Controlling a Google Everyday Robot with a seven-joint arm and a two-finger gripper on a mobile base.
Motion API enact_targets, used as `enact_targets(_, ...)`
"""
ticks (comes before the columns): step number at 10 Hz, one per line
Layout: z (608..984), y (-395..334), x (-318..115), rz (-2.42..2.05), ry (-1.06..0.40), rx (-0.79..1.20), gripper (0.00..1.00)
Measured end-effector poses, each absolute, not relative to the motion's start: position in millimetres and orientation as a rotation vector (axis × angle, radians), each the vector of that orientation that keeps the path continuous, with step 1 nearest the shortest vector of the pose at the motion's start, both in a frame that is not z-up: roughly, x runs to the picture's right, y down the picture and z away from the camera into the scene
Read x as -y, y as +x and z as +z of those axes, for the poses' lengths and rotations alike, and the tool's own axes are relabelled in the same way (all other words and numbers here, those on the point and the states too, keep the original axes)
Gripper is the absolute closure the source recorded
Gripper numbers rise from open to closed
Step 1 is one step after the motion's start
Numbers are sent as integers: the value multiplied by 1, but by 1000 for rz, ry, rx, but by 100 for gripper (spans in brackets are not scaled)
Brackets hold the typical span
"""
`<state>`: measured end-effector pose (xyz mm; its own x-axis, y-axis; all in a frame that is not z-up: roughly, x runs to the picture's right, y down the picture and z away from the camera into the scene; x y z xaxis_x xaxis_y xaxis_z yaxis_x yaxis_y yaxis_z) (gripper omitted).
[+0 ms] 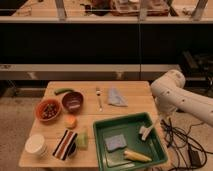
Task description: Wipe tray with brush
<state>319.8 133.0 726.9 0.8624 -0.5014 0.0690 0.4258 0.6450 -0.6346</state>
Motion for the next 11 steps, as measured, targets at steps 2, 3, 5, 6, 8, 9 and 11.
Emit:
enact_targets(2, 739, 334, -123, -499, -688, -142, 100)
enact_targets(3, 745, 332, -111, -496, -672, -148, 100)
enact_targets(5, 757, 324, -84, -503, -632, -158, 100)
enact_targets(6, 759, 319, -76, -511, -618, -157, 100)
enact_targets(8, 759, 300, -65, -537, -591, -143, 100)
enact_targets(9, 756, 289, -63, -550, -581, -131, 100)
enact_targets(11, 746, 263, -64, -591, -560, -95, 100)
